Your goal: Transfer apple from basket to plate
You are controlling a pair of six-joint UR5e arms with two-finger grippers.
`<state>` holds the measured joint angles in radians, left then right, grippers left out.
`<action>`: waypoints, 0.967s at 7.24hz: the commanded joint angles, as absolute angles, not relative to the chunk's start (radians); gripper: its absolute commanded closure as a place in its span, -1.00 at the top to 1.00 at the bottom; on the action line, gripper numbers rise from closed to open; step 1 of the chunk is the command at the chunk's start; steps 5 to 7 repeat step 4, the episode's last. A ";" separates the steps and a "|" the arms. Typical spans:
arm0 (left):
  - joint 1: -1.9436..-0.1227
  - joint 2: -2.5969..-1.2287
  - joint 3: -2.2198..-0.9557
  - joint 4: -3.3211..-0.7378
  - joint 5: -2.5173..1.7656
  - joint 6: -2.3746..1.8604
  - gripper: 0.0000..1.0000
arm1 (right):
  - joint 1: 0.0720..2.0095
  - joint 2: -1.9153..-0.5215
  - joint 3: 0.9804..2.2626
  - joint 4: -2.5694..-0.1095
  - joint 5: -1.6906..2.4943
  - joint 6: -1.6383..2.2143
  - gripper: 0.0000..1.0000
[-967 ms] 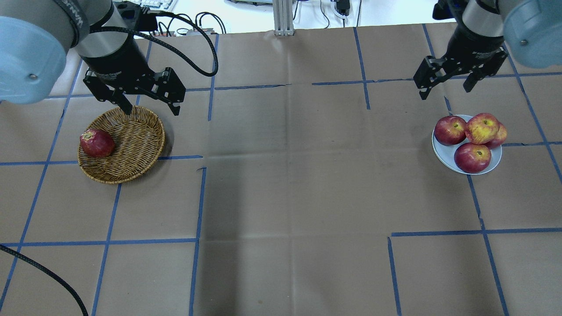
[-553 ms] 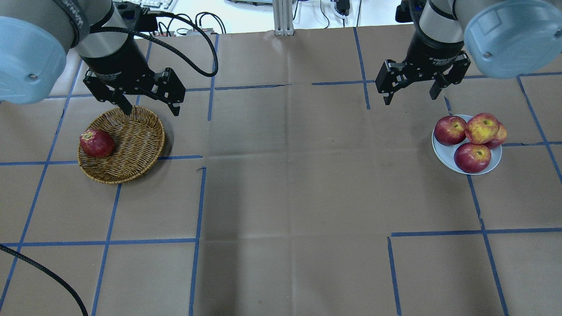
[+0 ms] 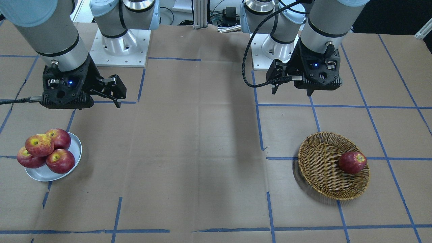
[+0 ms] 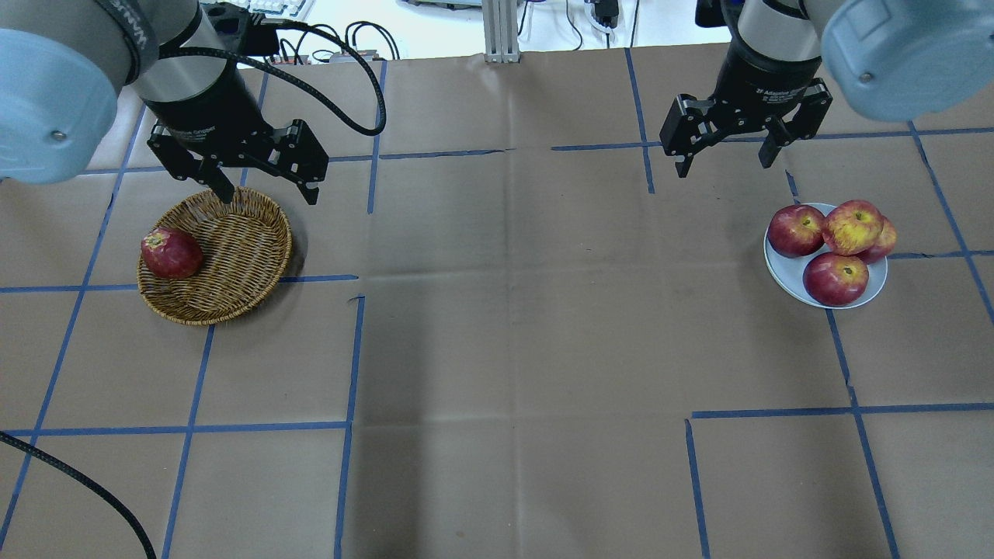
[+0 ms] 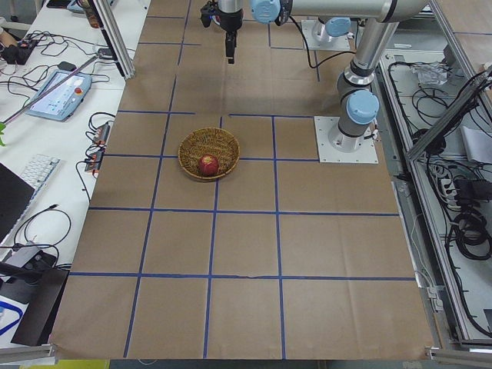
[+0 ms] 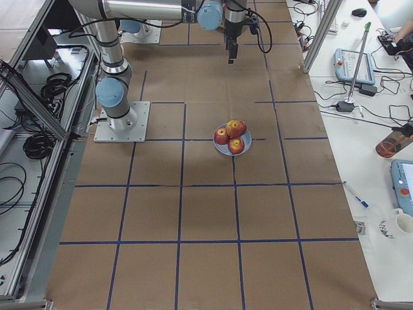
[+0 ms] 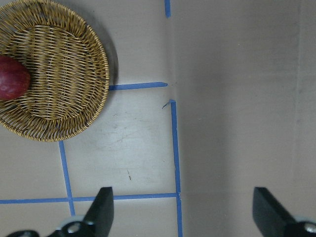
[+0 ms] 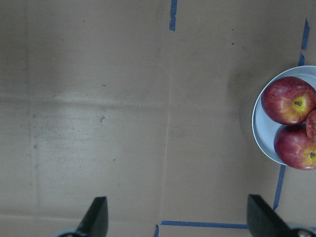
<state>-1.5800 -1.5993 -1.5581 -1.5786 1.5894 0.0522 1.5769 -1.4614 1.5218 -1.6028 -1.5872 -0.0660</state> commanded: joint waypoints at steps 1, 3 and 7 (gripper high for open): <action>-1.580 -1.600 -1.559 -1.577 1.588 0.052 0.98 | 1.577 -1.460 1.519 -1.594 -1.588 -0.067 1.00; -1.580 -1.600 -1.559 -1.560 1.586 0.054 0.98 | 1.577 -1.460 1.520 -1.594 -1.588 -0.067 1.00; -1.580 -1.601 -1.554 -1.557 1.586 0.055 0.98 | 1.577 -1.459 1.520 -1.594 -1.588 -0.067 1.00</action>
